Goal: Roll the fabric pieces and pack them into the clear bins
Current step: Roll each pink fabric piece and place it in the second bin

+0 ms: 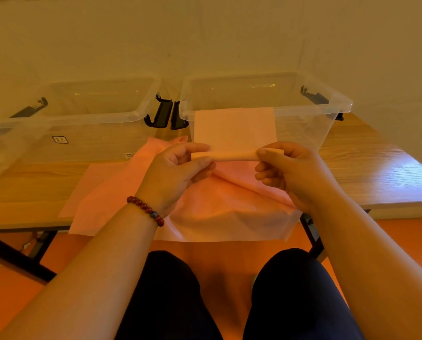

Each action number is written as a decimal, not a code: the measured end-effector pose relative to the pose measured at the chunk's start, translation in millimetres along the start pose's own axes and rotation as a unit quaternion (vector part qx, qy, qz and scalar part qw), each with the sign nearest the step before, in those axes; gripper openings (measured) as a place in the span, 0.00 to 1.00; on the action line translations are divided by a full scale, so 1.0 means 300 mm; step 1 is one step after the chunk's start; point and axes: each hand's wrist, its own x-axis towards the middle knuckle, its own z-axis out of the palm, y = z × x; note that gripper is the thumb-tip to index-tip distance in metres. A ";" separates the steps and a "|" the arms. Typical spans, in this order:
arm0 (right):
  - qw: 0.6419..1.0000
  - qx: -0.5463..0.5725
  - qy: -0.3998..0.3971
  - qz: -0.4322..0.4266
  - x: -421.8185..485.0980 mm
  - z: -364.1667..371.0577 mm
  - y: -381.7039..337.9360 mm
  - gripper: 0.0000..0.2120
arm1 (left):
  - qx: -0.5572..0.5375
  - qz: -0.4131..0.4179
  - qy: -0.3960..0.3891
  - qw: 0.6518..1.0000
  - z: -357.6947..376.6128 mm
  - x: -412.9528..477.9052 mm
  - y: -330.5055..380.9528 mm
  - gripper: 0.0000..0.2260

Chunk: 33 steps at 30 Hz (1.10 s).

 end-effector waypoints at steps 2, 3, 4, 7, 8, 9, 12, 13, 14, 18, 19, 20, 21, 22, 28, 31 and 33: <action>1.000 0.002 0.003 0.005 0.001 0.003 -0.003 0.06 | 0.011 0.001 0.004 1.000 0.003 0.001 -0.002 0.05; 1.000 0.005 0.003 0.006 0.000 0.005 -0.003 0.06 | 0.014 0.002 0.009 1.000 0.004 0.001 -0.004 0.04; 1.000 0.010 0.000 0.007 -0.002 0.005 -0.003 0.06 | 0.017 0.003 0.014 1.000 0.005 0.001 -0.006 0.04; 0.999 0.028 -0.022 0.007 -0.007 0.000 0.000 0.07 | 0.026 0.002 0.023 0.999 0.005 0.001 -0.013 0.03; 0.999 0.030 -0.031 0.005 -0.008 -0.002 0.002 0.09 | 0.023 -0.001 0.024 0.999 0.005 0.000 -0.014 0.03; 0.999 0.028 -0.036 0.002 -0.010 -0.003 0.003 0.10 | 0.020 -0.004 0.024 1.000 0.004 -0.001 -0.015 0.03; 0.999 0.011 -0.035 -0.013 -0.007 0.002 0.008 0.05 | 0.017 -0.008 0.016 1.000 0.002 -0.003 -0.011 0.02; 0.999 0.009 -0.032 -0.014 -0.007 0.005 0.008 0.04 | 0.020 -0.006 0.011 1.000 0.002 -0.004 -0.009 0.03; 0.999 0.007 -0.031 -0.013 -0.005 0.007 0.007 0.03 | 0.021 -0.002 0.006 1.000 0.001 -0.004 -0.007 0.03; 0.999 0.003 -0.051 -0.014 -0.003 0.017 0.001 0.05 | 0.028 0.005 -0.011 1.000 0.000 -0.002 -0.003 0.04; 0.998 0.003 -0.054 -0.015 -0.005 0.017 0.001 0.05 | 0.032 0.007 -0.013 0.999 0.002 -0.003 -0.004 0.04; 0.998 0.007 -0.055 -0.016 -0.006 0.016 0.002 0.06 | 0.037 0.009 -0.012 0.999 0.005 -0.003 -0.005 0.04; 0.999 0.012 -0.051 -0.015 -0.009 0.015 0.003 0.06 | 0.042 0.009 -0.008 0.999 0.007 -0.003 -0.005 0.04; 0.999 0.015 -0.043 -0.015 -0.012 0.014 0.003 0.05 | 0.046 0.008 -0.002 0.999 0.008 -0.004 -0.005 0.05; 1.000 0.013 0.004 -0.009 -0.022 0.011 0.003 0.03 | 0.026 -0.005 -0.013 1.000 0.003 0.008 -0.010 0.05; 0.999 0.033 0.016 0.000 -0.020 0.009 0.003 0.01 | 0.013 -0.008 -0.016 1.000 0.006 0.009 -0.010 0.06; 0.999 0.043 0.017 0.006 -0.019 0.011 0.004 0.01 | 0.012 -0.007 -0.013 1.000 0.009 0.007 -0.011 0.06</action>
